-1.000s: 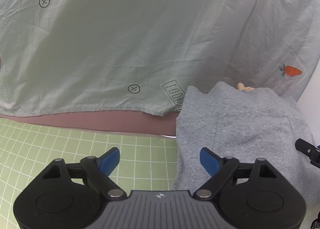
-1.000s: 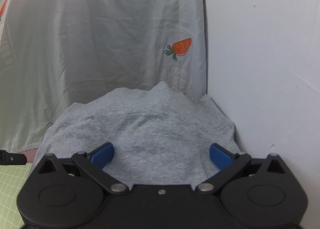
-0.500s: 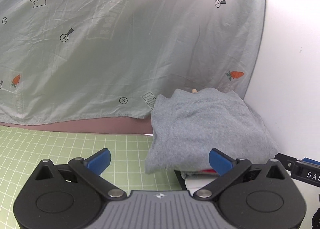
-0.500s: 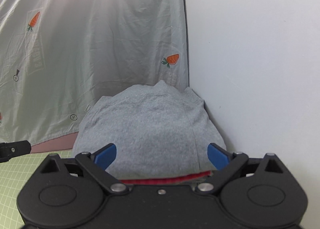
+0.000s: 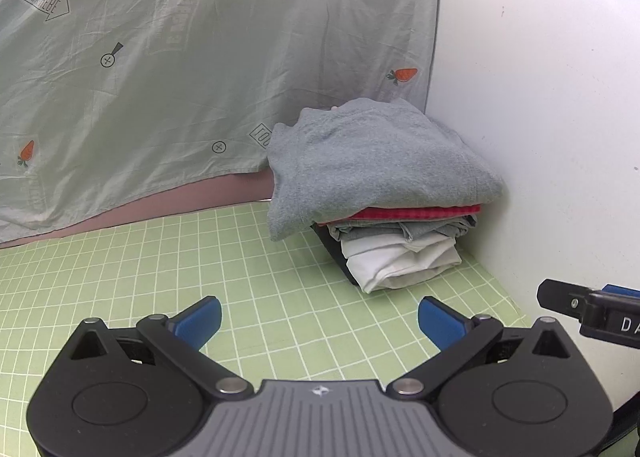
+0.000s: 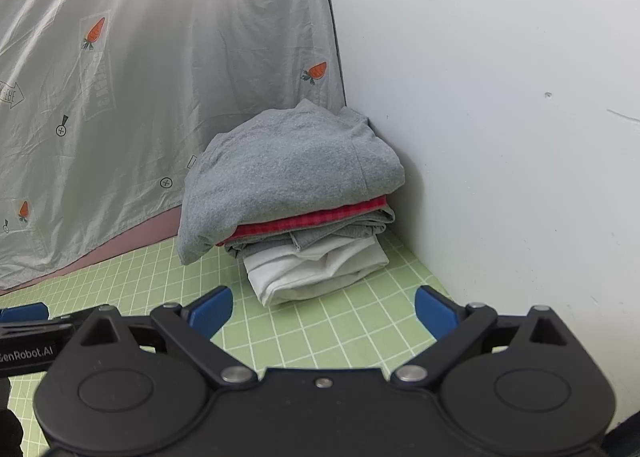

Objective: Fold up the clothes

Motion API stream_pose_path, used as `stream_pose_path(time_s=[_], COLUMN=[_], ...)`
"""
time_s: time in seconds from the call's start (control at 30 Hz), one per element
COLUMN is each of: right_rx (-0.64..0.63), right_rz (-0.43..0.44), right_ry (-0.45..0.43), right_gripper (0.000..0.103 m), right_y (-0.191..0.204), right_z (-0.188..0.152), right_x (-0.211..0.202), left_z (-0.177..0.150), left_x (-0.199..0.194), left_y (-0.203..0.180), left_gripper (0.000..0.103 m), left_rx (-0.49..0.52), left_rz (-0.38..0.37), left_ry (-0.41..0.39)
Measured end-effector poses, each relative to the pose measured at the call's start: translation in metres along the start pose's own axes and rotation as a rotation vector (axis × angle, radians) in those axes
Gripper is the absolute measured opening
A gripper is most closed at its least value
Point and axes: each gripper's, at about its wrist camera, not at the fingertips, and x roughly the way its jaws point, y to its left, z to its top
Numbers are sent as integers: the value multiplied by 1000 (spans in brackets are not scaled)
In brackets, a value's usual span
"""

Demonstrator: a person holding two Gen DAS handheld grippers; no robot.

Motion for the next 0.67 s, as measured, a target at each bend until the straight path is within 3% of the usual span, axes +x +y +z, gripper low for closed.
stream_pose_path(time_s=[0.67], right_rx=[-16], right_rz=[-26], right_ry=[47], right_gripper=[98], right_y=[-1], right_z=[-42], right_x=[-41], left_z=[-23], left_x=[-26], left_y=[-10], left_gripper=[103], left_rx=[24], left_rz=[-36], left_ry=[24])
